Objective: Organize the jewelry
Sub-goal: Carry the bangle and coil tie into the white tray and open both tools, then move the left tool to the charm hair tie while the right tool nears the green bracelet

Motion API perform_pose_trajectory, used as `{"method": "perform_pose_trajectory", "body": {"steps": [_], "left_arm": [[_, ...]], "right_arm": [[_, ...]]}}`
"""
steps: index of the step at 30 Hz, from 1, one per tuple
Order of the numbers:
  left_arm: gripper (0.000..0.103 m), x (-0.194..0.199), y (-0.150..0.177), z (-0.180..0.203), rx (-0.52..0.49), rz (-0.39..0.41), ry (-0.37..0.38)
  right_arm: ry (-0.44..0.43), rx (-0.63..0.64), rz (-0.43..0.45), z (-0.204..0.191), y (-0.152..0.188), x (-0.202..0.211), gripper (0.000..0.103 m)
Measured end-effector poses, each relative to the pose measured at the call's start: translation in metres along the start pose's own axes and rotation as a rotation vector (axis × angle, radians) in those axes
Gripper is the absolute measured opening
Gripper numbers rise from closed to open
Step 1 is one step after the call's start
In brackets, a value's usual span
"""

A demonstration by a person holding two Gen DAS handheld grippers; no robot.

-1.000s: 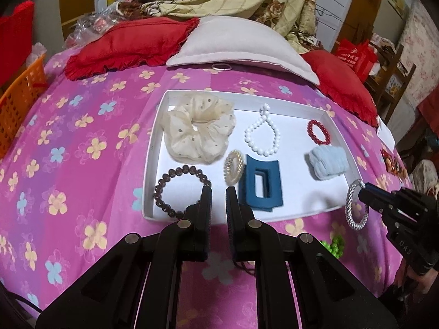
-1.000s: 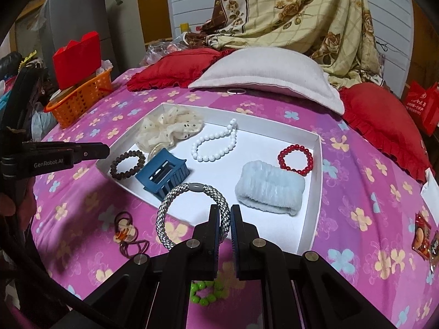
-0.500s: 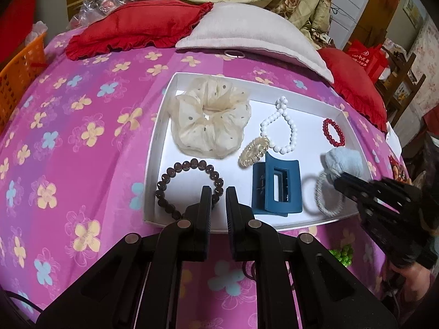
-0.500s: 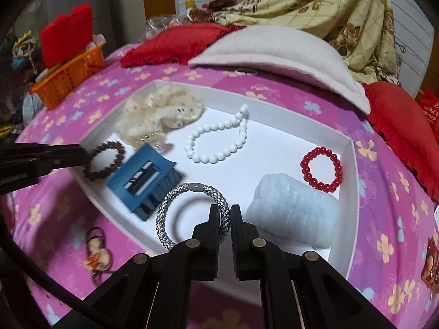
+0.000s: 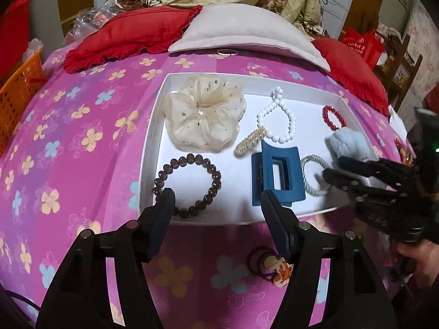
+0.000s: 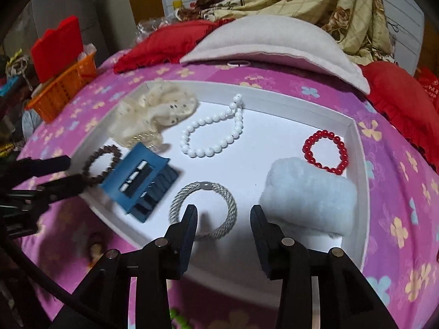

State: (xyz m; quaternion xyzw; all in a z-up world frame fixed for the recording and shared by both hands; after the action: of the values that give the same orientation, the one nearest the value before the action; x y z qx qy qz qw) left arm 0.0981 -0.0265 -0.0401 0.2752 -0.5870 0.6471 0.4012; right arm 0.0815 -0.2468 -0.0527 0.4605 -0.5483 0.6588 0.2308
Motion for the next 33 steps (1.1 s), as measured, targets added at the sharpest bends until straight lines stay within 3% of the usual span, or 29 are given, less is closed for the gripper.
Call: {"method": "perform_pose_trajectory", "body": {"steps": [1,7,13,33], "left_arm": [[0.065,0.0,0.001,0.0,-0.004,0.0,-0.011],[0.065,0.0,0.011,0.002,-0.036,-0.011,-0.066],[0.065,0.009,0.021,0.008,-0.066,0.002,-0.088],[0.065,0.038,0.043,0.019,-0.095,0.037,-0.1]], "right_arm": [[-0.002,0.0,0.01,-0.001,0.002,0.007,0.038],[0.027,0.005,0.04,-0.006,0.016,0.035,0.044],[0.006,-0.076,0.048,0.006,0.033,0.054,0.052],[0.019,-0.132,0.01,0.014,0.08,0.076,0.058]]}}
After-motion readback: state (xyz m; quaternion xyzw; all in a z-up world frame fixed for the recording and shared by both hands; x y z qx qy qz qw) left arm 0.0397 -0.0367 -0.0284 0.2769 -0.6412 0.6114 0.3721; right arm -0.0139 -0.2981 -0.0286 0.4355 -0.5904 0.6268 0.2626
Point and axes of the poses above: each gripper's, at about its wrist camera, not at the fingertips, and x roughly against the way its jaws point, z to its right, y to its underside, the point moved 3 cm from there along -x, roughly the way its jaws point, and after that the axes turned 7 degrees about x, right-handed, at the moved point
